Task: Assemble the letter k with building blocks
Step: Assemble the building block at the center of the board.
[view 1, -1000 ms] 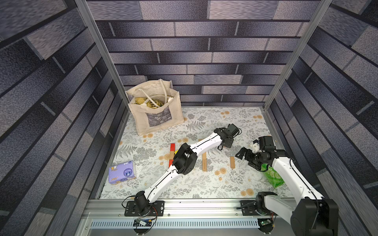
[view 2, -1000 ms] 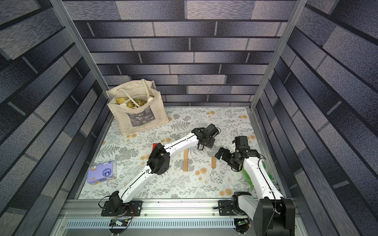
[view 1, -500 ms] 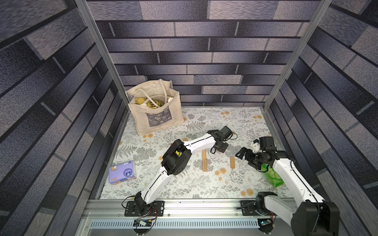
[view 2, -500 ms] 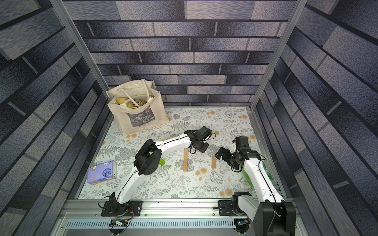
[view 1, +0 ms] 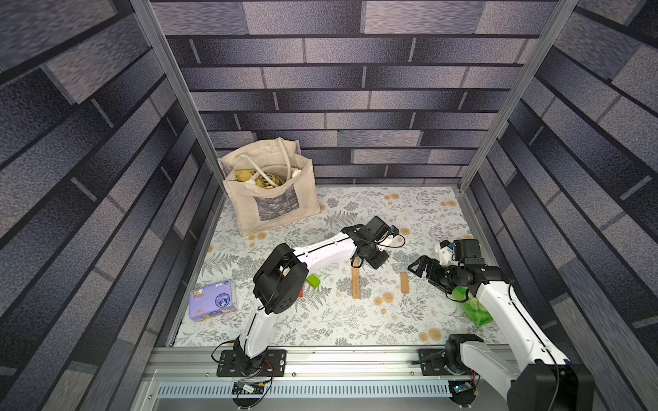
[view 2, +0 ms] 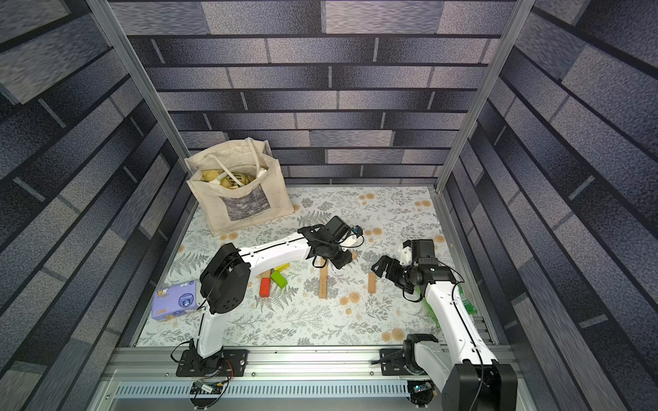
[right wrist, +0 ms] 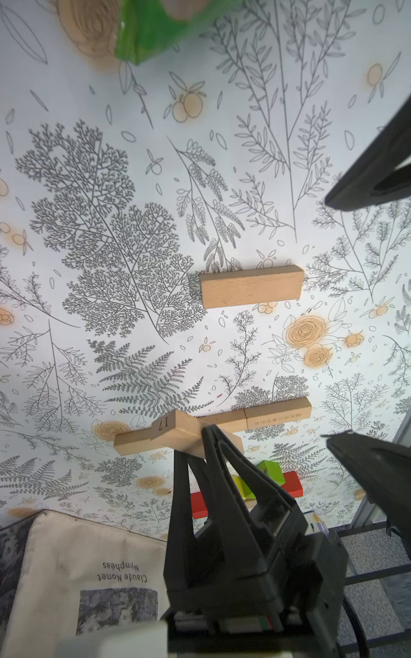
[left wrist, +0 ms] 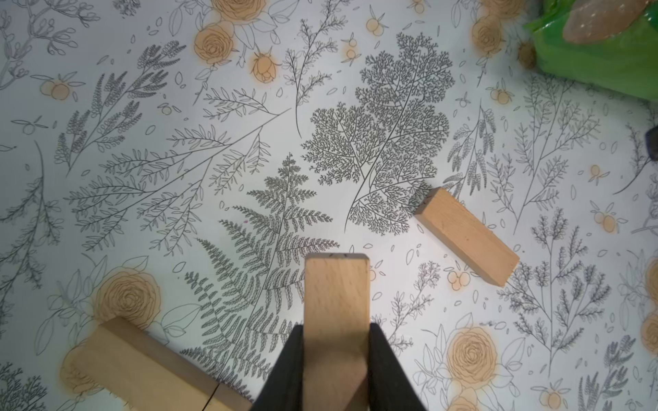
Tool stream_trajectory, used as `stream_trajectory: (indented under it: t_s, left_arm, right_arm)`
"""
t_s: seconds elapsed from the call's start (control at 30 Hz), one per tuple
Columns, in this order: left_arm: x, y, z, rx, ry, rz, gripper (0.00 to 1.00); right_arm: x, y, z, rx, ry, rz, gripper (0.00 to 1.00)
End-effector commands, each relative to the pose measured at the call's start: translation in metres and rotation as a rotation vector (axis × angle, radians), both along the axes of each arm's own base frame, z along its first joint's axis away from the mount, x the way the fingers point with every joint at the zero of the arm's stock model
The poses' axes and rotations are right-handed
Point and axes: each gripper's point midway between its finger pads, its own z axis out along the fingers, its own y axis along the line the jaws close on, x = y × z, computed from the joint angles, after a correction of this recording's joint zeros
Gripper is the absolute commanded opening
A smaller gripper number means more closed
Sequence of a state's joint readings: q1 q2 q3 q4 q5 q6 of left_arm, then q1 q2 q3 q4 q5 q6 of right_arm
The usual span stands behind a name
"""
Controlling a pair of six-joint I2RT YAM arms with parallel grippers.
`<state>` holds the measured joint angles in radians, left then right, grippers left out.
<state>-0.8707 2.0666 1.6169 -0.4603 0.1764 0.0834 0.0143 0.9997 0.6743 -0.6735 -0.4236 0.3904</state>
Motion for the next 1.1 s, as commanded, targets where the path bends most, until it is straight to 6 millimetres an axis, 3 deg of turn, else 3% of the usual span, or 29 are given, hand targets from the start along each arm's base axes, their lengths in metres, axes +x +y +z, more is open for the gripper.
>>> stream_trajectory:
  t_s: [0.0, 0.37, 1.07]
  left_arm:
    - [-0.005, 0.008, 0.018, 0.006, -0.062, -0.068, 0.20]
    - [-0.001, 0.019, 0.009, -0.014, -0.069, -0.051, 0.20]
    - [0.015, 0.022, -0.007, -0.040, -0.046, -0.033, 0.21]
  right_arm:
    - [-0.001, 0.007, 0.001, 0.039, -0.015, 0.034, 1.00]
    - [-0.005, 0.016, -0.003, 0.030, -0.007, 0.059, 1.00]
    - [-0.006, 0.062, -0.015, 0.087, 0.005, 0.075, 1.00]
